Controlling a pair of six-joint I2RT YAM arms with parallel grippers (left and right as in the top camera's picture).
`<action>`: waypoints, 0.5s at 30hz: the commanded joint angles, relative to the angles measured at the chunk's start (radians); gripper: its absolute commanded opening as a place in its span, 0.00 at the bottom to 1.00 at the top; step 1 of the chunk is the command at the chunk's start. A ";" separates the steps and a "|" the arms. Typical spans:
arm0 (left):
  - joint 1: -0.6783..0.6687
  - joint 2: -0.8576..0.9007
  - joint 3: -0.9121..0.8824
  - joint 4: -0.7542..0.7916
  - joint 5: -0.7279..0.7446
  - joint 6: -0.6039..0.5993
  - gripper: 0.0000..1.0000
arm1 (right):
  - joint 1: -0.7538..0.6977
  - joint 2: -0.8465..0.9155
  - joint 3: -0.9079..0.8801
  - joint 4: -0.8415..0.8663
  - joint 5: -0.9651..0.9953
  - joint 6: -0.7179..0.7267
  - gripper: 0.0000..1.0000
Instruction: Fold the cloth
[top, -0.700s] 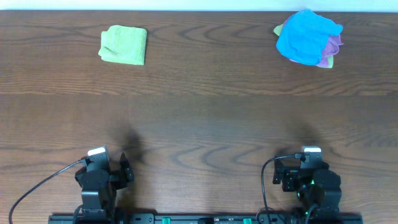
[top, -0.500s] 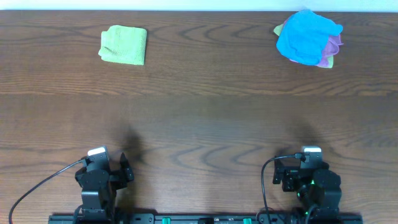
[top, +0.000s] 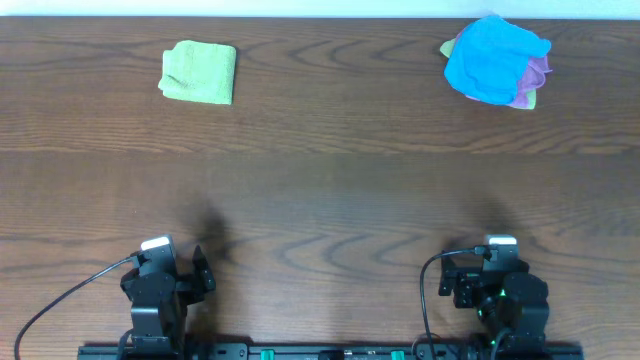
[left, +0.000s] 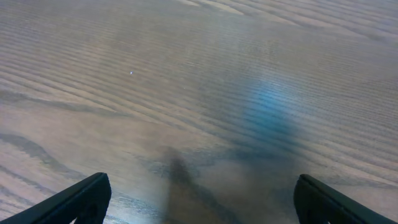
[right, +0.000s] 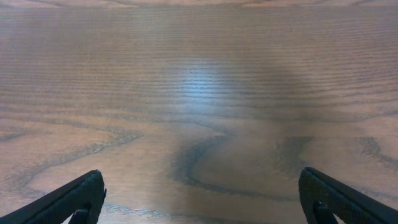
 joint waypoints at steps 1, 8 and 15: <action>-0.003 -0.007 -0.021 -0.010 -0.010 0.007 0.95 | -0.008 -0.012 -0.012 0.002 0.011 -0.018 0.99; -0.003 -0.007 -0.021 -0.010 -0.010 0.007 0.95 | -0.008 -0.012 -0.012 0.002 0.011 -0.018 0.99; -0.003 -0.007 -0.021 -0.010 -0.010 0.007 0.95 | -0.008 -0.012 -0.012 0.009 0.010 -0.003 0.99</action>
